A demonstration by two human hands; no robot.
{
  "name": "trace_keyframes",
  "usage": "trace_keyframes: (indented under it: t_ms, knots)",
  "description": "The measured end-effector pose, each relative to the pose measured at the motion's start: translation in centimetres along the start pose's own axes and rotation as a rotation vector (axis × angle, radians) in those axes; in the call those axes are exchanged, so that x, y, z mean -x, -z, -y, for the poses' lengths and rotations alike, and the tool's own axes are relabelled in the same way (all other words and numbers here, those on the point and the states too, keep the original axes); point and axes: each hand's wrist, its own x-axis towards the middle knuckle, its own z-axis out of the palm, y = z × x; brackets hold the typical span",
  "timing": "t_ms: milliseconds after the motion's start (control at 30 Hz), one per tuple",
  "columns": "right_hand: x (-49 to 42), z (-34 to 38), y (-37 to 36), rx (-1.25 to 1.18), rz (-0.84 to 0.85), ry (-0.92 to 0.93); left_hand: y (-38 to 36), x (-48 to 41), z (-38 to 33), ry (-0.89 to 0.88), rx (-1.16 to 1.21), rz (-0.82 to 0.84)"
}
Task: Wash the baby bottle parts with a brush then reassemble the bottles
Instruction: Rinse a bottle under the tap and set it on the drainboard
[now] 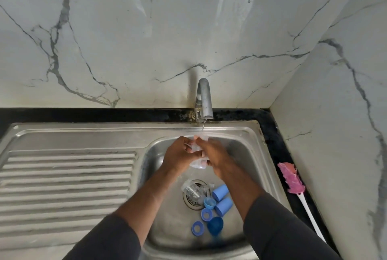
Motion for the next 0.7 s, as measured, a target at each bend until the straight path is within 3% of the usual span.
trace_keyframes:
  t_ms: [100,200,267,333,500,700]
  knots:
    - [-0.2,-0.8,0.7,0.068,-0.047,0.043,-0.7,0.6,0.3,-0.076,0.055,0.058]
    - [-0.2,-0.6,1.5,-0.142,-0.041,0.060,0.1,1.2,0.5,-0.028,0.369,0.173]
    - [0.2,-0.2,1.7,-0.261,-0.020,0.064,0.2,1.6,0.6,0.045,0.406,0.252]
    - [0.3,-0.3,1.8,-0.242,-0.017,0.066,0.0,1.7,1.0,0.066,0.405,0.251]
    - [0.7,0.5,1.6,-0.078,0.043,0.072,0.2,1.1,1.1,0.061,0.213,-0.026]
    - [0.4,0.3,0.6,0.206,-0.084,0.186,0.3,1.2,0.6,0.069,0.001,0.075]
